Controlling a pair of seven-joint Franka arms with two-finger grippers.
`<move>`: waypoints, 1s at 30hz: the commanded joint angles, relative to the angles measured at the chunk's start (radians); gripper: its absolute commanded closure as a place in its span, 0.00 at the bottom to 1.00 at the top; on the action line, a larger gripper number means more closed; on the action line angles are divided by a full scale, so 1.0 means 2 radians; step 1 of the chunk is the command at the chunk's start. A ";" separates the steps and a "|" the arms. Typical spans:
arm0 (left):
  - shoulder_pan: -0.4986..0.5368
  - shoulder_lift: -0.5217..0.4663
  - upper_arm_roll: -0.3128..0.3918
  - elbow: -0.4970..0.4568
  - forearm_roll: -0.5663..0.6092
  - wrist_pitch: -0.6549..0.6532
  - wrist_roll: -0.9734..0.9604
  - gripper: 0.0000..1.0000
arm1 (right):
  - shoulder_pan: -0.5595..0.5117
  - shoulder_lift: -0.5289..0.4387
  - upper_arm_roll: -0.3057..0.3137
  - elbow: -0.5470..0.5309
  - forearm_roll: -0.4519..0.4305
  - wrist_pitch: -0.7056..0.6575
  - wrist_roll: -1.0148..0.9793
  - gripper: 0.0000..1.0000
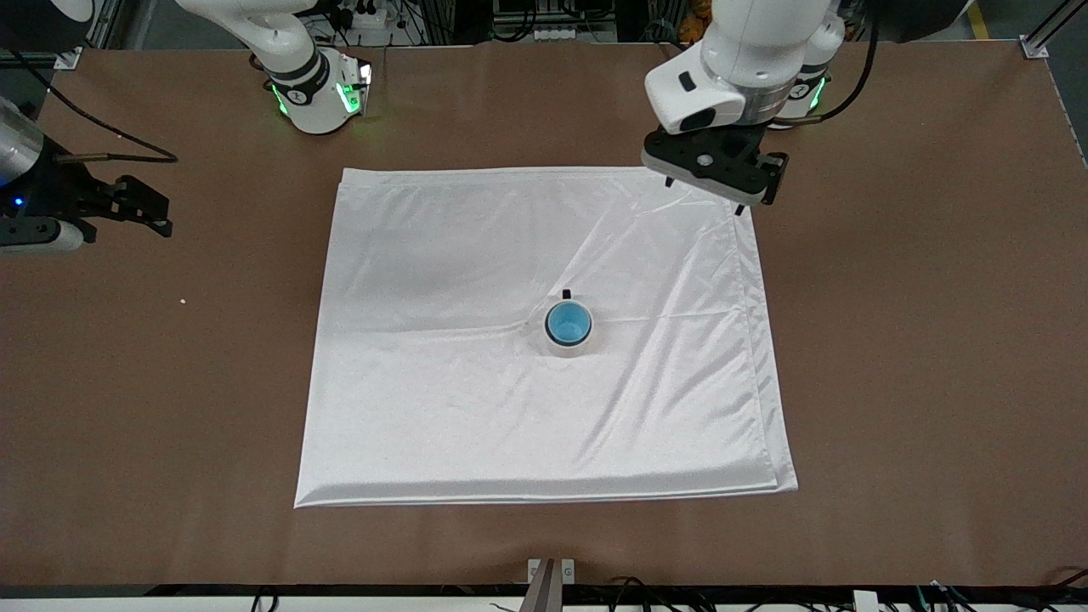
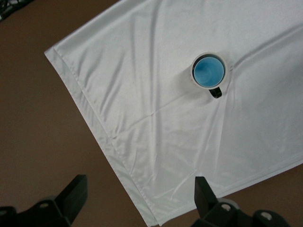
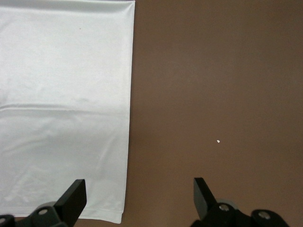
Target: Place blue cup into white mug on cloth
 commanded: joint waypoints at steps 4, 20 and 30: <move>0.058 -0.076 -0.002 -0.083 -0.045 -0.017 -0.021 0.00 | -0.012 -0.015 -0.001 -0.016 0.001 0.024 -0.004 0.00; 0.112 -0.098 0.000 -0.104 -0.064 -0.033 -0.018 0.00 | -0.013 -0.015 -0.001 -0.017 0.001 0.025 -0.004 0.00; 0.111 -0.094 0.009 -0.101 -0.060 -0.033 -0.017 0.00 | -0.013 -0.015 -0.001 -0.017 0.001 0.026 -0.004 0.00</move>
